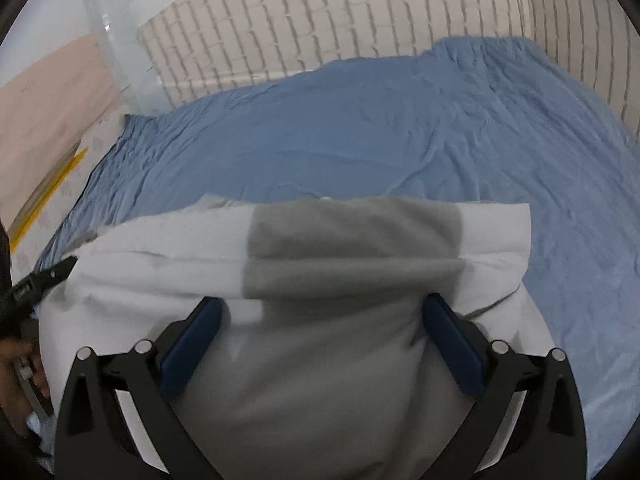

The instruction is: Fold large clothes

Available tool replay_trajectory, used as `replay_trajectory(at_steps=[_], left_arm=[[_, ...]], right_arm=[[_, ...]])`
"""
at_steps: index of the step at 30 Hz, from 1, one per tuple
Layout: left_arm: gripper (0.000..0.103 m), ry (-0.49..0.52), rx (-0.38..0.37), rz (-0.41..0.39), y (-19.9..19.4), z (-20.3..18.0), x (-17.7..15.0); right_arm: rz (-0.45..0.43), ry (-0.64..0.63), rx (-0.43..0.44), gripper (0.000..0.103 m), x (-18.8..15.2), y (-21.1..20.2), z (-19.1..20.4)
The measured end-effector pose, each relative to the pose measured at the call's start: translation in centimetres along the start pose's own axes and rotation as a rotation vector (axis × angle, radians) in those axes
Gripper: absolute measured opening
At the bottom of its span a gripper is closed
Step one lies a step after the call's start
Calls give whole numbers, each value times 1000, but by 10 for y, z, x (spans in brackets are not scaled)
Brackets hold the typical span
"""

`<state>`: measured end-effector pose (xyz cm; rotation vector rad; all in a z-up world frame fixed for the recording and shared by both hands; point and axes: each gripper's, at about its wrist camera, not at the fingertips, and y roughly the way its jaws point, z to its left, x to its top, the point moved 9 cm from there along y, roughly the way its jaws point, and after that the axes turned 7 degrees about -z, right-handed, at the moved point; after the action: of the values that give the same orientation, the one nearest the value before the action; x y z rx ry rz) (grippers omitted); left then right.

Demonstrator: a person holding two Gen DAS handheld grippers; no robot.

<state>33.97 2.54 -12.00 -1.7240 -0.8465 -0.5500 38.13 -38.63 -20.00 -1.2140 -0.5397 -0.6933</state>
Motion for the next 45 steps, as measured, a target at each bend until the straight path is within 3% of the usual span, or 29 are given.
replay_trajectory(at_steps=[3,6,12,16,36,45], left_arm=[[100,54,32,-58,14,-12,14],[100,68,34,-64,24,-36,30],[100,-10,23,-33,61,-11,34],[100,-92,-3,5,85,6,14],[100,-86,15,30,83,22,-7],[100,-83,23,40,88,19,-12]], right_arm=[[-12,36,-14,101,15,29,-10],[8,86,-8,101,15,62,-17],[22,172,53,102,14,88,-33],[24,169,50,102,12,91,-32],[-1,94,-32,102,8,100,-27],[13,102,-27,102,6,105,-26]])
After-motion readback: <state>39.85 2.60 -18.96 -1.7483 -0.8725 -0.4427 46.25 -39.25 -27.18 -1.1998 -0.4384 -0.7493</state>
